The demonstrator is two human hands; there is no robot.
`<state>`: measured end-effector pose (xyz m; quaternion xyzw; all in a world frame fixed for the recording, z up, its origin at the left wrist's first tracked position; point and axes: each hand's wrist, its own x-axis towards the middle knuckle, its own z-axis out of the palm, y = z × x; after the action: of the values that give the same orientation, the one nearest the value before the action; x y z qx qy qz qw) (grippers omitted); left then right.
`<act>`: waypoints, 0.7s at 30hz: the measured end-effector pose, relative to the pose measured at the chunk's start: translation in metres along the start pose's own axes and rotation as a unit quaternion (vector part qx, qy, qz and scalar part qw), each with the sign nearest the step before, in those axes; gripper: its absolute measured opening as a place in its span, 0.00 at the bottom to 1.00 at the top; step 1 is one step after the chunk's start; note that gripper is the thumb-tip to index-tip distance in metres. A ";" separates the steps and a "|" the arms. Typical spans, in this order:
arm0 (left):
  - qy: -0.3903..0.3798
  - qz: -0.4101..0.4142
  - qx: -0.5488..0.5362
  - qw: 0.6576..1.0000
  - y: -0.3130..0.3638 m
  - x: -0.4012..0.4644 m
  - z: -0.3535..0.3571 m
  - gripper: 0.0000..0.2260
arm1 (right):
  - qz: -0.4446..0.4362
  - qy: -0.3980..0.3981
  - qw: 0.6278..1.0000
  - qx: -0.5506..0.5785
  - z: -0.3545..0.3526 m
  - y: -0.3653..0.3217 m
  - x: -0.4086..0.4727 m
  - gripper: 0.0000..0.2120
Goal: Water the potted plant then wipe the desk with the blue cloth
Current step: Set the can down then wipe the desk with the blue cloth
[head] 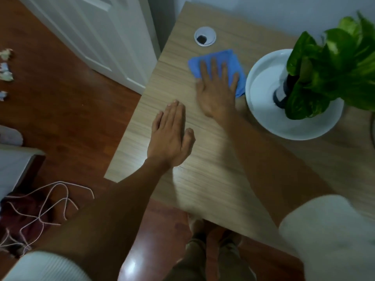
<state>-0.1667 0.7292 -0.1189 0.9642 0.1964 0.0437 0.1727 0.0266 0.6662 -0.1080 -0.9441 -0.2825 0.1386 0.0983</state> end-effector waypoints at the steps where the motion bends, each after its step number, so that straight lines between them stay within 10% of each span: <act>1: 0.002 -0.005 -0.027 1.000 0.001 0.000 -0.002 0.30 | -0.033 -0.006 0.999 -0.008 0.005 -0.002 -0.020 0.29; 10: -0.011 0.004 -0.037 0.999 0.012 -0.018 -0.016 0.29 | -0.212 -0.005 0.973 -0.096 0.031 0.069 -0.193 0.26; 21: -0.100 0.097 -0.041 0.989 0.111 -0.062 0.017 0.29 | 0.020 -0.006 0.996 -0.085 -0.015 0.216 -0.257 0.28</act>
<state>-0.1809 0.6031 -0.0971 0.9704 0.0813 -0.0281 0.2257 -0.0657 0.3430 -0.0978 -0.9537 -0.2746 0.1219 0.0130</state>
